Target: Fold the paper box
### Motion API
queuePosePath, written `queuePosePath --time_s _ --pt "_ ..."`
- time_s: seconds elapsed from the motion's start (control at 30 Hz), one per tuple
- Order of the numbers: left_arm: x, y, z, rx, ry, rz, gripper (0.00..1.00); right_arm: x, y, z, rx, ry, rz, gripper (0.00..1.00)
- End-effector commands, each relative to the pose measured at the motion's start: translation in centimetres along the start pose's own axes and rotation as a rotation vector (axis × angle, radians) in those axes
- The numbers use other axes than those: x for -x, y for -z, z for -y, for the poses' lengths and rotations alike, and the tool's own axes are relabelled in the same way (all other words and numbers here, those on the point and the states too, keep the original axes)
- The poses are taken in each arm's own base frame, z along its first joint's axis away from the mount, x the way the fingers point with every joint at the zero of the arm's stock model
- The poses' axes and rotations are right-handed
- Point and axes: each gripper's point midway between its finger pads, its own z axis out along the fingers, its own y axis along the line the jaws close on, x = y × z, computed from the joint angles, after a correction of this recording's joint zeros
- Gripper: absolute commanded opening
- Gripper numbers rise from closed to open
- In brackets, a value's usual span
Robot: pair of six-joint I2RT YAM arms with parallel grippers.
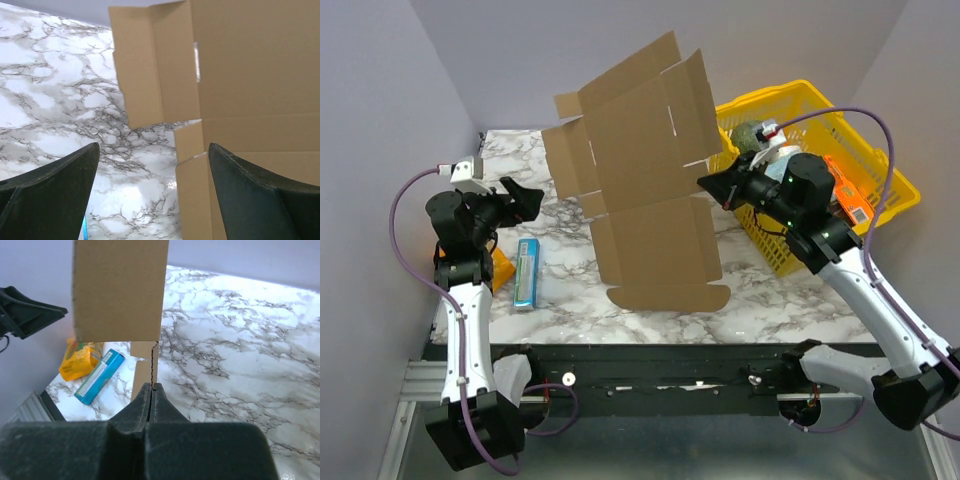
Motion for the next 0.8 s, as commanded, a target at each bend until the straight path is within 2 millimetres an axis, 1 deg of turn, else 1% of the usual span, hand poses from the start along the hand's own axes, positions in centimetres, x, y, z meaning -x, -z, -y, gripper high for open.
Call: queuePosePath --time_s 0.0,0.03,0.1,0.13,0.17,0.27,0.33,0.37,0.43,0.53,0.6,0.73,0.77 --pt "1.2 0.5 0.7 -0.038 -0.015 0.031 0.99 0.4 2.1 -0.8 -0.006 0.007 -0.001 0.01" --pt "1.0 0.4 0.6 -0.046 -0.007 0.024 0.99 1.0 2.9 -1.4 0.009 0.015 0.017 0.01" --pt "1.3 0.2 0.9 -0.074 -0.002 0.032 0.99 1.1 3.6 -1.8 0.018 0.013 0.022 0.01" --pt "0.9 0.1 1.4 -0.109 0.024 0.015 0.99 1.5 4.3 -2.4 0.037 0.016 0.033 0.01" --pt "1.3 -0.1 1.8 -0.135 0.016 0.03 0.99 1.6 4.7 -2.7 0.048 0.015 0.036 0.01" --pt "1.2 -0.5 2.5 -0.198 0.04 0.013 0.99 2.2 5.9 -4.0 0.093 0.016 0.048 0.01" --pt "1.0 -0.8 2.5 -0.214 0.052 0.0 0.99 2.4 6.5 -4.6 0.11 0.016 0.05 0.01" --pt "0.9 -0.9 2.7 -0.23 0.06 -0.006 0.99 2.8 7.0 -5.0 0.119 0.018 0.061 0.01" --pt "0.7 -1.1 2.8 -0.25 0.077 -0.018 0.99 3.1 7.5 -5.5 0.138 0.019 0.068 0.01" --pt "0.6 -1.4 3.4 -0.31 0.113 -0.029 0.99 3.8 8.5 -6.6 0.177 0.02 0.087 0.01" --pt "0.9 -1.5 4.0 -0.344 0.118 -0.029 0.99 4.3 9.1 -7.4 0.201 0.02 0.097 0.01" --pt "0.9 -1.7 3.8 -0.347 0.113 -0.029 0.99 4.9 9.9 -8.2 0.227 0.017 0.107 0.01" --pt "0.5 -1.8 3.6 -0.341 0.117 -0.035 0.99 5.0 10.0 -8.3 0.231 0.014 0.108 0.01"
